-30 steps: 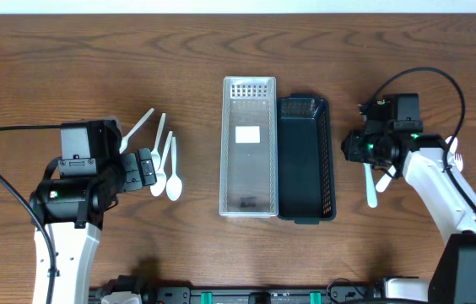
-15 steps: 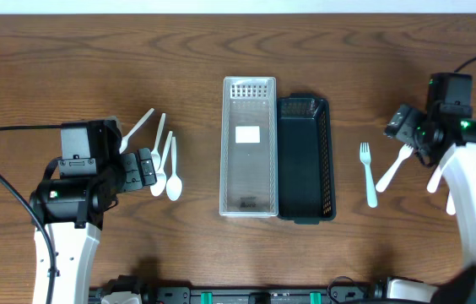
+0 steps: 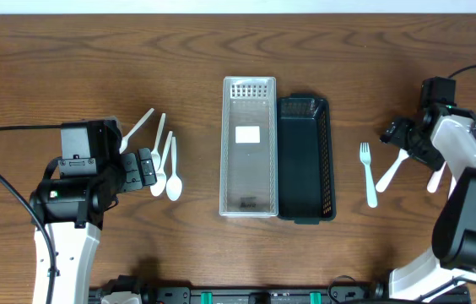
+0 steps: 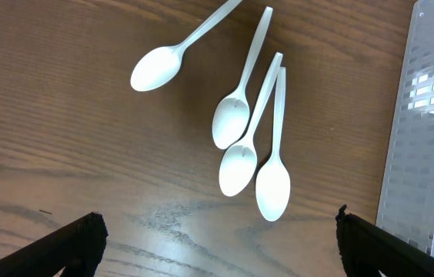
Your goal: Pack container
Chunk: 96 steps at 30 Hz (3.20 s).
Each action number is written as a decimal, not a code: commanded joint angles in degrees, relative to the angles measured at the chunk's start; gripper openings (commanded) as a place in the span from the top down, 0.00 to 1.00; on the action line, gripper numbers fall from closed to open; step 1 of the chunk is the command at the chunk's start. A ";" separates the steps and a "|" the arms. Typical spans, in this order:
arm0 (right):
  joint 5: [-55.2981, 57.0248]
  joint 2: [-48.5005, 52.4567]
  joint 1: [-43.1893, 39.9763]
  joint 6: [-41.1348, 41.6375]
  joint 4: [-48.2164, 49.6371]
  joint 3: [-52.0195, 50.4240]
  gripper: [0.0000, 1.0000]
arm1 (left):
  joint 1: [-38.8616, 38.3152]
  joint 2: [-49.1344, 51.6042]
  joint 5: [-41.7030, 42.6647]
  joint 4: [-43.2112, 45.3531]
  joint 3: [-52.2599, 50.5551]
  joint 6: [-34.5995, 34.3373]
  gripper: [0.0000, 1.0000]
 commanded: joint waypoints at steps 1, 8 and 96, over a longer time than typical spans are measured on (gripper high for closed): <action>-2.99 2.71 -0.22 -1.60 0.98 -0.02 0.01 | 0.17 0.24 0.57 -0.15 1.09 -0.37 0.03; -6.12 5.79 -0.26 -1.55 2.29 -0.02 0.01 | 0.17 0.24 0.59 -0.17 1.09 -0.37 0.03; -6.84 4.20 36.94 -0.35 -12.41 15.37 0.63 | 0.17 0.24 0.57 -0.17 1.05 -0.37 0.03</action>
